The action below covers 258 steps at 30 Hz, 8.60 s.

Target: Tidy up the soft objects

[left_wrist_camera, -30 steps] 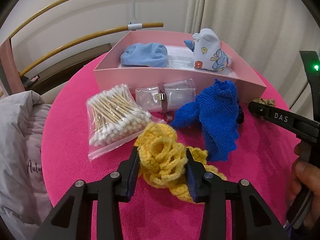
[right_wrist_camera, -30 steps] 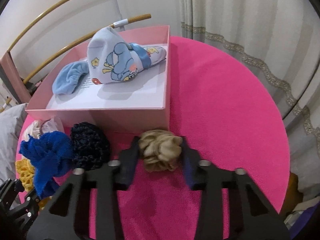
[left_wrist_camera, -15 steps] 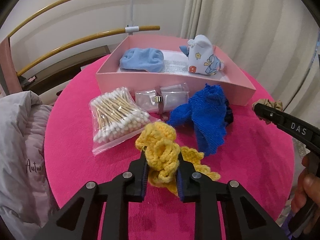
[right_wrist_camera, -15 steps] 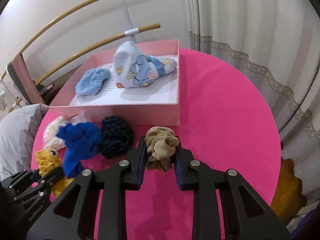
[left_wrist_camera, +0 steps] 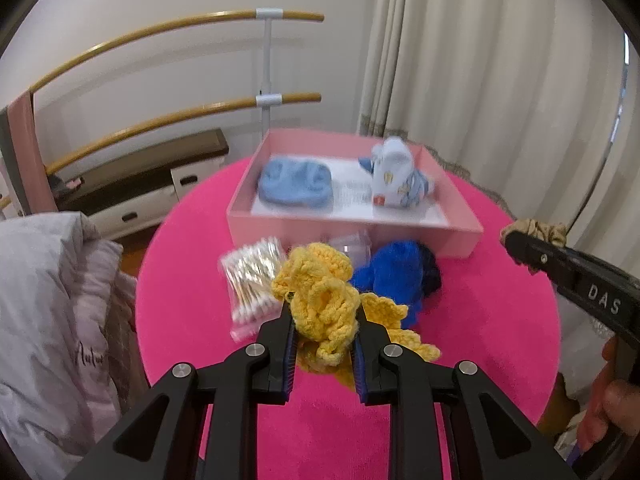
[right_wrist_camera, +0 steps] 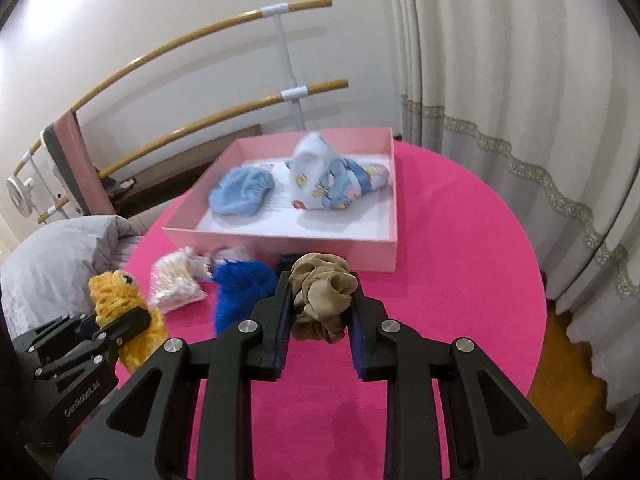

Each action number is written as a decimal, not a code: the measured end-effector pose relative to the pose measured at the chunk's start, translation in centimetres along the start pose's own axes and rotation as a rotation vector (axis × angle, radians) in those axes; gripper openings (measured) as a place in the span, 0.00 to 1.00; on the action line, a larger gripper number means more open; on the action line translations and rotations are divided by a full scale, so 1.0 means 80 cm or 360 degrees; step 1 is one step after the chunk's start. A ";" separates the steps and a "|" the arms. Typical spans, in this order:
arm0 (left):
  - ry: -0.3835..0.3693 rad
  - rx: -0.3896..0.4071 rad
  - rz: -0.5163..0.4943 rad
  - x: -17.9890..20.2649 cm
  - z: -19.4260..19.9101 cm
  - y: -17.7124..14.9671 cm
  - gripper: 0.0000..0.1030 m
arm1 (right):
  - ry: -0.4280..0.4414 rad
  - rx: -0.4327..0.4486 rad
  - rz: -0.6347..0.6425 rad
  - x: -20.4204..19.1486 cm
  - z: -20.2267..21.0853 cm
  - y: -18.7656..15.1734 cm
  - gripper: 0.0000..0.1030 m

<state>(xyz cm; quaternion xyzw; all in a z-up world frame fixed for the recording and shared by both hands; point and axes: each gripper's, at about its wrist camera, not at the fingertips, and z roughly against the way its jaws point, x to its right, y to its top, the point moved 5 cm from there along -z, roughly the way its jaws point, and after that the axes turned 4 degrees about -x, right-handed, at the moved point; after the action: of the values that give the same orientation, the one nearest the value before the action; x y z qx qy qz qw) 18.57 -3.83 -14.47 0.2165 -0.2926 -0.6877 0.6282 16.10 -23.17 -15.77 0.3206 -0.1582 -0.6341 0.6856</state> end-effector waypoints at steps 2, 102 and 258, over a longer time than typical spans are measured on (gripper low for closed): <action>0.0003 0.0037 -0.0005 -0.001 0.014 0.006 0.19 | 0.0013 0.0022 0.0008 -0.004 0.007 0.007 0.22; 0.0178 0.0393 -0.0126 0.042 0.087 0.043 1.00 | -0.0240 0.0411 -0.0086 -0.017 0.143 0.039 1.00; 0.0110 0.0211 -0.0083 -0.012 -0.096 0.204 0.70 | 0.0053 0.0068 0.0140 -0.030 -0.034 0.155 0.14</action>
<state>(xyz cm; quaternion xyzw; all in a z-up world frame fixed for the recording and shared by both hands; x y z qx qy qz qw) 35.82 -4.51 -9.20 0.2887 -0.3098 -0.6751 0.6041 26.93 -20.34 -9.40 0.3383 -0.1742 -0.5945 0.7084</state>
